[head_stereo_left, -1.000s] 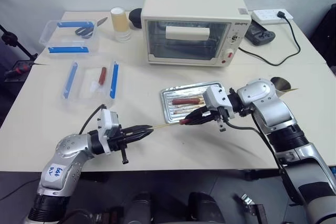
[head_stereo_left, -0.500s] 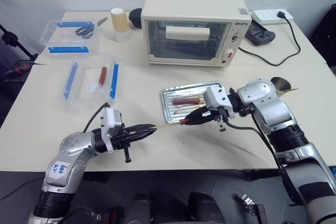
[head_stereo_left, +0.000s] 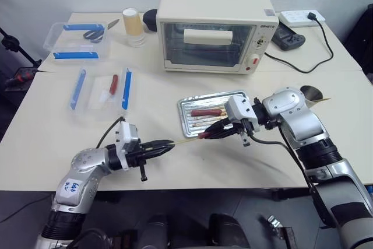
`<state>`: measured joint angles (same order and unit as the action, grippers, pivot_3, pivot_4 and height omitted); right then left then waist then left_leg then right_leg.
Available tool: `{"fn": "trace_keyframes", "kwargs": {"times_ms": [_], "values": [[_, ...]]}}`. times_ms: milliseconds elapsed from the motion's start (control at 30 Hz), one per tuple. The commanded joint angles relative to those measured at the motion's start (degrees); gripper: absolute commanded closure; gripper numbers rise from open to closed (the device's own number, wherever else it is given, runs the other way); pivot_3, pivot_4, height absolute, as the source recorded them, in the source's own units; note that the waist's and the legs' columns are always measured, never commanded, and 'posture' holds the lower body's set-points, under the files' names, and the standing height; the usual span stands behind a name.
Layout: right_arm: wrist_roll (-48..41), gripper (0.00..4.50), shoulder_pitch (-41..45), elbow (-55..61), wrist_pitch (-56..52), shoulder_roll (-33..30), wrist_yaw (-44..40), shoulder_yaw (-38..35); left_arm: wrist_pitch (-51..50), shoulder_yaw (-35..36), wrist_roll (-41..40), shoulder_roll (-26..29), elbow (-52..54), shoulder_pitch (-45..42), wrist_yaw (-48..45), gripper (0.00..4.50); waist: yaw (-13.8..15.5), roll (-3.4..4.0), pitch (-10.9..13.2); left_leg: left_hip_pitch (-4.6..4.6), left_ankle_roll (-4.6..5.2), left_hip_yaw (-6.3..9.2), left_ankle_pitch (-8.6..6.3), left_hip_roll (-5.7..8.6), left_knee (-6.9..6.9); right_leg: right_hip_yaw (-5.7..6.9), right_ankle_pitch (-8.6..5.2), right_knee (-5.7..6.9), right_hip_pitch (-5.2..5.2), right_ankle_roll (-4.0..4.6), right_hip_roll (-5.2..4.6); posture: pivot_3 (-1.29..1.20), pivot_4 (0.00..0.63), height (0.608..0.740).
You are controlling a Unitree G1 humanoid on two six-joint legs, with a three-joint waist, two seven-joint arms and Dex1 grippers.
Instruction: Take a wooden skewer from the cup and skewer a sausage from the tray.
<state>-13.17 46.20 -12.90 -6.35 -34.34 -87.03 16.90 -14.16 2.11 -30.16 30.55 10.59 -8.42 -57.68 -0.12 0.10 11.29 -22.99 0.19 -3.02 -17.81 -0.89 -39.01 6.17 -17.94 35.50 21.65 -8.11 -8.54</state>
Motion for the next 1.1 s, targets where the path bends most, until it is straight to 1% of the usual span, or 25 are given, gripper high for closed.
{"fn": "trace_keyframes", "kwargs": {"times_ms": [33, 867, 1100], "values": [[-1.0, 4.35, 0.2, 1.1, 0.4, -0.9, -0.8, -1.8, 0.0, 1.9, -1.7, 0.8, 2.3, 0.7, -0.4, 4.5, 0.1, 0.0, 0.0, 0.0, 0.0, 0.0, 0.0, 0.0, 0.0, 0.0, 0.0, 0.0, 0.0, 0.0, 0.0, 0.0, 0.15, 0.74], [-0.8, 4.35, -0.5, 1.2, 0.6, -0.5, -0.5, -1.7, -0.8, -0.9, -1.0, -1.2, 1.9, -2.1, -0.6, 4.5, 0.0, 0.0, 0.0, 0.0, 0.0, 0.0, 0.0, 0.0, -0.01, 0.0, 0.0, 0.0, 0.0, 0.0, 0.0, 0.0, 0.15, 0.74], [-0.4, 4.35, -0.4, -0.4, 1.4, -1.2, -0.9, -2.1, -1.1, 0.1, -1.5, -0.3, 2.7, -1.2, -1.1, 4.5, 0.0, 0.0, 0.0, 0.0, 0.0, 0.0, 0.0, 0.0, -0.01, 0.0, 0.0, 0.0, 0.0, 0.0, 0.0, 0.0, 0.15, 0.74]]}}
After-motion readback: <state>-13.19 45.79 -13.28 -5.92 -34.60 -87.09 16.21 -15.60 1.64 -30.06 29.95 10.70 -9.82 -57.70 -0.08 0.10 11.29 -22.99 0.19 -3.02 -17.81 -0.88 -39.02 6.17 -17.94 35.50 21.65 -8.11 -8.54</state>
